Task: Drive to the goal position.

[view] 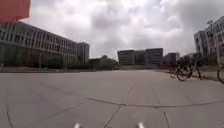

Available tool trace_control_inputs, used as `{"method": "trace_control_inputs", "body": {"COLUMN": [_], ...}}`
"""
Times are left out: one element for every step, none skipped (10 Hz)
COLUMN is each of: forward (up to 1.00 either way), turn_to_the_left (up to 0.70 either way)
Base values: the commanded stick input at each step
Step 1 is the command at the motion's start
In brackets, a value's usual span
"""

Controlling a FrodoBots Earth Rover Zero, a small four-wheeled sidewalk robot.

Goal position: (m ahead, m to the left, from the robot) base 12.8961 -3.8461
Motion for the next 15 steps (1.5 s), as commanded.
{"method": "trace_control_inputs", "body": {"forward": [0.60, 0.60, 0.60, 0.60, 0.60, 0.60, 0.60, 0.60, 0.60, 0.60, 0.60, 0.60, 0.60, 0.60, 0.60], "turn_to_the_left": [0.00, 0.00, 0.00, 0.00, 0.00, 0.00, 0.00, 0.00, 0.00, 0.00, 0.00, 0.00, 0.00, 0.00, 0.00]}}
